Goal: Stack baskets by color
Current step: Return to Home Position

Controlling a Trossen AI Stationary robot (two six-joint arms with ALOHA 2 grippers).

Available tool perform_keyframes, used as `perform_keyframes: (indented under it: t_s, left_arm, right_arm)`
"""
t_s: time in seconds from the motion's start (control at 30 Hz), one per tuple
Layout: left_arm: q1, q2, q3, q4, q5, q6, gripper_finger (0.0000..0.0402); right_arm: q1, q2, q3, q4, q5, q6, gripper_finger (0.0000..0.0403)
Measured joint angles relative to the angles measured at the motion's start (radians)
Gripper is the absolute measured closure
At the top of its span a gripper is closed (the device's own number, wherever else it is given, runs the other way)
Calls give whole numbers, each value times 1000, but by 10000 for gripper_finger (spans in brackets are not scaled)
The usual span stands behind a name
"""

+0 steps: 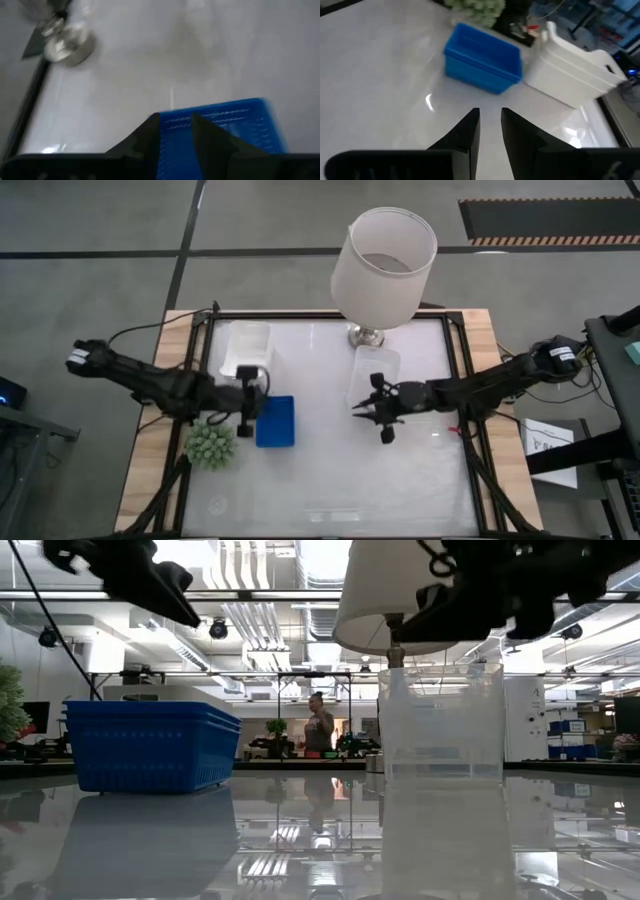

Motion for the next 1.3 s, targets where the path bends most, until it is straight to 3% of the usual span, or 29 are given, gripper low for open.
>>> perform_keyframes:
  t_s: [0.2, 0.33, 0.57, 0.87, 1.17, 1.3]
  left_arm:
    - [-120, -52, -96, 97, -82, 27, 346]
    - [-119, -156, -148, 142, -98, 48, 367]
    - [-118, -373, -314, 405, -94, 211, 400]
    - [-117, -651, -519, 460, -132, 220, 401]
    - [-117, -977, -704, 463, -217, 219, 401]
    - [-113, -940, -743, 496, -282, 227, 402]
  right_arm:
    - [-61, -60, -113, 154, -61, 1, 348]
    - [-62, -143, -159, 157, -62, 1, 358]
    - [-64, -337, -231, 160, -59, 36, 371]
    - [-91, -634, -384, 153, -54, 38, 376]
    - [-125, -969, -426, -142, 10, 28, 376]
    - [-124, -1120, -419, -243, -28, -16, 376]
